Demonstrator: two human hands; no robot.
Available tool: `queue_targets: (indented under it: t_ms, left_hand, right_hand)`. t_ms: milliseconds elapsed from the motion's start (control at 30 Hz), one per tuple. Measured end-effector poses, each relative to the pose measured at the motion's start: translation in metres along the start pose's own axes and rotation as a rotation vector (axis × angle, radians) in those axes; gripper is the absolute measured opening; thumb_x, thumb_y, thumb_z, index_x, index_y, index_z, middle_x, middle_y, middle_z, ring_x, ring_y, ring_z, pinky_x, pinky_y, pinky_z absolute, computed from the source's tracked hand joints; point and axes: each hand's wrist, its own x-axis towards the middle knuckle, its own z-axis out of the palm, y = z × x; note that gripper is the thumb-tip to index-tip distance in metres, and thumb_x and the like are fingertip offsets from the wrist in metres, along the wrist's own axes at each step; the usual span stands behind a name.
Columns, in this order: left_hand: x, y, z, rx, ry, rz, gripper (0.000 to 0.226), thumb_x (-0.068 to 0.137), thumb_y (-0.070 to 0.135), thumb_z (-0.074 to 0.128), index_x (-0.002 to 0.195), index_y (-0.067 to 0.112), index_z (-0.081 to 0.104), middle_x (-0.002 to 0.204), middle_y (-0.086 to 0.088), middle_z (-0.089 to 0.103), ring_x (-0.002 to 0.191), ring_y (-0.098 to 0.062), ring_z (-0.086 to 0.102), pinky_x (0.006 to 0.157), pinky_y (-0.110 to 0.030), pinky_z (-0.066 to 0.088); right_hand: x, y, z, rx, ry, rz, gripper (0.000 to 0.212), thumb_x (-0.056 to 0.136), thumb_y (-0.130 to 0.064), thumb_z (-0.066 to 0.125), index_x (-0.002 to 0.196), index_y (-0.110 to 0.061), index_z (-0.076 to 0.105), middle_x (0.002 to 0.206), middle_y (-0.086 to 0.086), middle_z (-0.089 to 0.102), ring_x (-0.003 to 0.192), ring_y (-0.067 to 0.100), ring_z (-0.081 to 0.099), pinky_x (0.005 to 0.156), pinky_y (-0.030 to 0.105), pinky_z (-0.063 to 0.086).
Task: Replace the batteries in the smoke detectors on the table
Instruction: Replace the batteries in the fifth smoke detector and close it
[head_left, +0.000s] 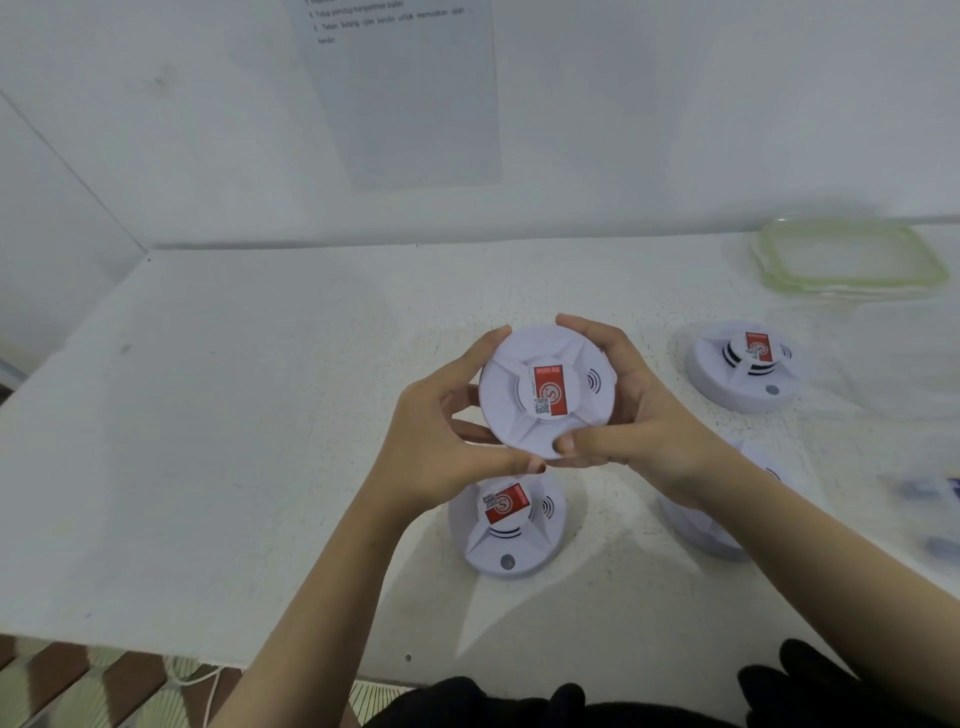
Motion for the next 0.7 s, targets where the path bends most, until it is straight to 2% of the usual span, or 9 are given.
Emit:
queue_targets:
  t_ms: [233,367,500,700]
  left_hand:
    - [0.001,-0.001,-0.001,0.009,-0.007,0.002,0.1,0.05,0.008,0.09,0.14,0.022,0.048,0.122,0.012,0.064,0.111,-0.007,0.063,0.071,-0.031,0.06]
    - [0.001,-0.001,-0.004,0.034,-0.008,0.004,0.1,0.051,0.009,0.09,0.14,0.023,0.048,0.123,0.015,0.064,0.111,-0.006,0.063,0.072,-0.031,0.061]
    - [0.001,-0.003,-0.007,0.055,-0.023,0.003,0.101,0.053,-0.001,0.091,0.142,0.02,0.046,0.126,0.007,0.063,0.113,-0.007,0.062,0.072,-0.032,0.061]
    - [0.002,-0.005,-0.007,0.053,-0.037,-0.01,0.103,0.053,0.001,0.092,0.142,0.023,0.045,0.128,0.007,0.062,0.113,-0.008,0.062,0.075,-0.033,0.061]
  right_hand:
    - [0.0,0.0,-0.003,0.001,-0.028,0.031,0.085,0.069,0.008,0.068,0.13,-0.043,0.039,0.119,-0.01,0.061,0.104,0.016,0.063,0.073,0.038,0.056]
    - [0.0,-0.003,-0.009,-0.009,-0.043,0.074,0.083,0.07,0.004,0.069,0.132,-0.043,0.041,0.119,0.002,0.063,0.104,0.026,0.063,0.076,0.039,0.055]
    - [-0.001,-0.006,-0.014,-0.047,-0.051,0.084,0.078,0.072,-0.001,0.069,0.133,-0.042,0.044,0.115,0.003,0.065,0.102,0.026,0.065,0.078,0.037,0.056]
    - [-0.001,-0.005,-0.017,-0.039,-0.052,0.098,0.075,0.073,-0.002,0.069,0.131,-0.045,0.048,0.118,0.005,0.065,0.105,0.027,0.065,0.083,0.041,0.055]
